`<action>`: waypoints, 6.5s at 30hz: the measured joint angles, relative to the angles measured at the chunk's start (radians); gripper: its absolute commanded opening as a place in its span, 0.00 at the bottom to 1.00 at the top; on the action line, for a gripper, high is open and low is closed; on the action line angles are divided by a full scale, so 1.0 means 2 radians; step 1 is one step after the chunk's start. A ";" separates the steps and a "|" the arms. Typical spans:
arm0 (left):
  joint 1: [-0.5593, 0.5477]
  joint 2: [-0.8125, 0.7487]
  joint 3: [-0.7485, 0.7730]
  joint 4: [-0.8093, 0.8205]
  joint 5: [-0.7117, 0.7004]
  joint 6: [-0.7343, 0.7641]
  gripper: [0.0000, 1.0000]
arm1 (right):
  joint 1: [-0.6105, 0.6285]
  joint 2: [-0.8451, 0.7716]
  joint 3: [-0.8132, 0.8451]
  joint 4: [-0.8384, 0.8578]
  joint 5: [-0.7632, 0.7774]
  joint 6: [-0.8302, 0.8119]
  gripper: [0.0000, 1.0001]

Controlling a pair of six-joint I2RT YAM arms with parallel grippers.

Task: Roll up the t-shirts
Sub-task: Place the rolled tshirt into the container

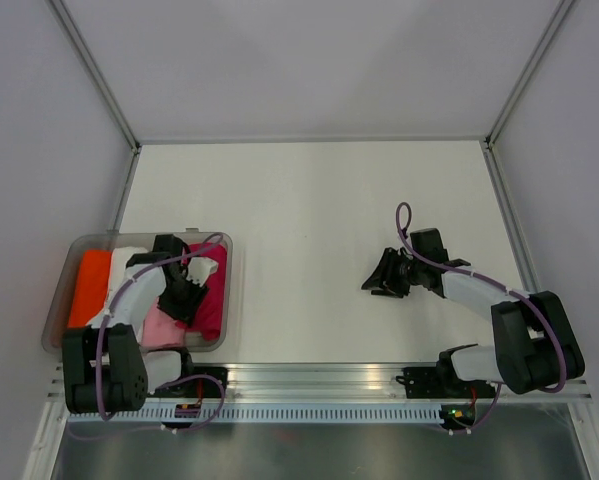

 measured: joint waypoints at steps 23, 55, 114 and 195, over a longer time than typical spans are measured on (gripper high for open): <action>0.035 -0.021 0.194 -0.069 0.146 0.040 0.26 | -0.006 0.004 0.004 -0.007 0.000 -0.018 0.45; 0.036 0.189 0.194 0.172 0.058 -0.072 0.45 | -0.019 -0.033 0.004 -0.028 0.014 -0.019 0.45; 0.030 -0.041 -0.014 -0.025 0.149 0.301 0.49 | 0.334 0.396 0.390 0.314 0.072 0.219 0.34; 0.131 0.089 0.324 0.091 0.013 -0.138 0.60 | 0.237 0.237 0.425 0.035 0.187 -0.022 0.38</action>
